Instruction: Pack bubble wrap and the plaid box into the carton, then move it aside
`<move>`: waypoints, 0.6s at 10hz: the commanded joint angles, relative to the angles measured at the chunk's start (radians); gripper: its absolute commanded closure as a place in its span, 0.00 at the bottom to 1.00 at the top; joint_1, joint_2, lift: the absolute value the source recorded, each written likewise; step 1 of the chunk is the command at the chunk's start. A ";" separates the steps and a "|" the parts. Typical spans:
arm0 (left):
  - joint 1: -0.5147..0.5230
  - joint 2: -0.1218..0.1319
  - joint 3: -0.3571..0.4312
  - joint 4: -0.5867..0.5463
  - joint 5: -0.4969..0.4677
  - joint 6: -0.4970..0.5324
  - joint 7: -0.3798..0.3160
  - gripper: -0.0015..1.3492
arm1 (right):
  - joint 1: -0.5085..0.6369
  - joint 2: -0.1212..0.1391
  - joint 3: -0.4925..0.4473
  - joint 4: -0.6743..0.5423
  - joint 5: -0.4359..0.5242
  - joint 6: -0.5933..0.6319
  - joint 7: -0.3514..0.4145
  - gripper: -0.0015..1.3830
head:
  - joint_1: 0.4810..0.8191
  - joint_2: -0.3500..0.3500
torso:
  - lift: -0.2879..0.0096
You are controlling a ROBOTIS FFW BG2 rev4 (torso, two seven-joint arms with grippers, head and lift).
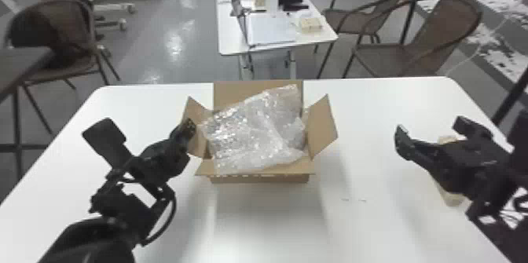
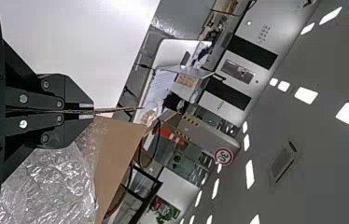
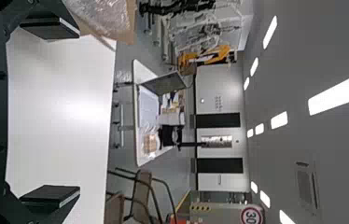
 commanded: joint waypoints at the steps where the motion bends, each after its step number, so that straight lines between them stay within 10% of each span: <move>1: 0.008 0.006 0.003 -0.001 0.007 -0.004 0.000 0.89 | 0.076 0.004 -0.073 -0.062 0.047 0.047 -0.001 0.09 | 0.55 0.57 | 0.41; 6: 0.013 0.015 0.001 -0.001 0.027 -0.009 0.000 0.89 | 0.077 0.004 -0.208 -0.073 0.176 0.190 -0.001 0.09 | 0.63 0.38 | 0.41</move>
